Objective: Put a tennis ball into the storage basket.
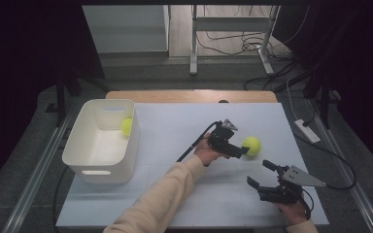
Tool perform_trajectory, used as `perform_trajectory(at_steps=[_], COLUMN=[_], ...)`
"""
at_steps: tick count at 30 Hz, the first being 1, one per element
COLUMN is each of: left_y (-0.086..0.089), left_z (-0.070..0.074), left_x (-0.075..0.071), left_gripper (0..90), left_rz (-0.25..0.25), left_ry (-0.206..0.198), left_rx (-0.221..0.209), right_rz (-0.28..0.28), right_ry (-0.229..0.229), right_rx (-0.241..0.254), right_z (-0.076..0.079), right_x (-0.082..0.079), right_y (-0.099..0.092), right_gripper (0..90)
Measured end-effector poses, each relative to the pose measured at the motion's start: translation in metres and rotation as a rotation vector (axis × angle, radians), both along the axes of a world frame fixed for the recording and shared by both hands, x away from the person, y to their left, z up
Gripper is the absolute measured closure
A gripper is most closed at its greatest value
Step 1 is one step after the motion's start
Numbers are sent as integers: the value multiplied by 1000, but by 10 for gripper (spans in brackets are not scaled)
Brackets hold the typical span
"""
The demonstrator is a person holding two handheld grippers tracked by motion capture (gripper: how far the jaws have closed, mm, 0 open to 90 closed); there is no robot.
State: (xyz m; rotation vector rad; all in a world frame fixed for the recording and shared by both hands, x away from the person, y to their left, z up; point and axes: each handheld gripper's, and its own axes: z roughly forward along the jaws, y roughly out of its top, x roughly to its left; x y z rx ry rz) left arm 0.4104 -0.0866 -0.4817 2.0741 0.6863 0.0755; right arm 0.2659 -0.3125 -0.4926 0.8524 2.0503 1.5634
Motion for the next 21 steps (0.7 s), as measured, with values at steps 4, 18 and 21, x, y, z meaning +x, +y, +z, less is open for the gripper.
perform_trajectory(at_steps=[4, 18, 21], left_y=[-2, -9, -10], left_z=[0, -3, -4], left_x=[1, 5, 6], left_gripper=[120, 120, 120], left_rz=[-1, -5, -5], left_ry=[1, 0, 0], left_rx=[2, 15, 15], right_rz=[1, -2, -3], right_ry=[2, 2, 2], right_rx=[0, 2, 2], right_z=[0, 0, 1], right_x=[0, 0, 0], right_y=[0, 0, 0], right_gripper=[131, 130, 130])
